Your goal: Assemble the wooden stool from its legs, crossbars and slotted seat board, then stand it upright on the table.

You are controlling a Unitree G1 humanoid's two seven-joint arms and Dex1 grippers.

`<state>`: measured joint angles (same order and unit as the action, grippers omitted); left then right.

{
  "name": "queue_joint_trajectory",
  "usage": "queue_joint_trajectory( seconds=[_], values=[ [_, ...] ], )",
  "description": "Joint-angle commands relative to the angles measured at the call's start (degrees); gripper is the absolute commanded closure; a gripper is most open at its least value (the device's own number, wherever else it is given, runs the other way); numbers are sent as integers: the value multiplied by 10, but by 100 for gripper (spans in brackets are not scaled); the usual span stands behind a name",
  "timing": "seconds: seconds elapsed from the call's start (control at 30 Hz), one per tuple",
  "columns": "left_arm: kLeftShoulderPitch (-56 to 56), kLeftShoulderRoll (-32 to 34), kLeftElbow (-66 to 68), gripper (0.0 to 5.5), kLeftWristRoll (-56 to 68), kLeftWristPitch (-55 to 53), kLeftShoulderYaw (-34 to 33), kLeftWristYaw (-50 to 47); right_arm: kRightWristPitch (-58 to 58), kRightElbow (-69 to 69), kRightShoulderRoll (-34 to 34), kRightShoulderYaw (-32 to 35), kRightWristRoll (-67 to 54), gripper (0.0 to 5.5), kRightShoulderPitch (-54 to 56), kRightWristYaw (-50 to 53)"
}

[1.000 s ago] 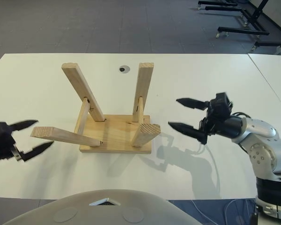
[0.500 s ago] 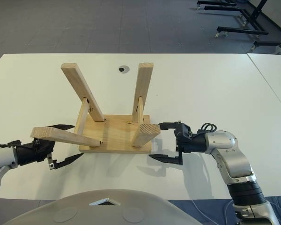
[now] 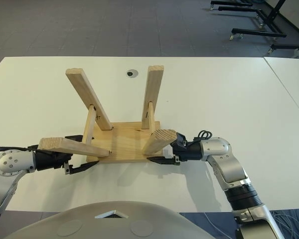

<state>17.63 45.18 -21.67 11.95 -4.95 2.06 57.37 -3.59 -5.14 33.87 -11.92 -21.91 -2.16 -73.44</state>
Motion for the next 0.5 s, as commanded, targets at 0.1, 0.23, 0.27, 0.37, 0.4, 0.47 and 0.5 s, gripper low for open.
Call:
queue_joint_trajectory(
  seconds=[0.1,0.23,0.27,0.37,0.4,0.47,0.5],
  values=[
    [-30,-17,14,237,3,13,28,4,8,9,-8,-8,10,423,21,2],
    [-42,-25,25,298,11,14,45,16,9,12,-12,-11,9,427,26,3],
    [-43,-28,28,316,15,13,49,21,10,13,-13,-12,9,427,27,2],
    [-45,-32,36,368,26,12,58,30,13,18,-13,-14,10,427,31,-2],
    [-45,-31,38,385,28,12,59,33,13,19,-13,-15,10,427,32,-4],
    [-43,-25,39,416,29,14,59,40,13,21,-13,-16,10,427,36,-7],
    [-42,-23,40,424,30,15,58,43,13,22,-13,-16,10,427,37,-9]
  ],
)
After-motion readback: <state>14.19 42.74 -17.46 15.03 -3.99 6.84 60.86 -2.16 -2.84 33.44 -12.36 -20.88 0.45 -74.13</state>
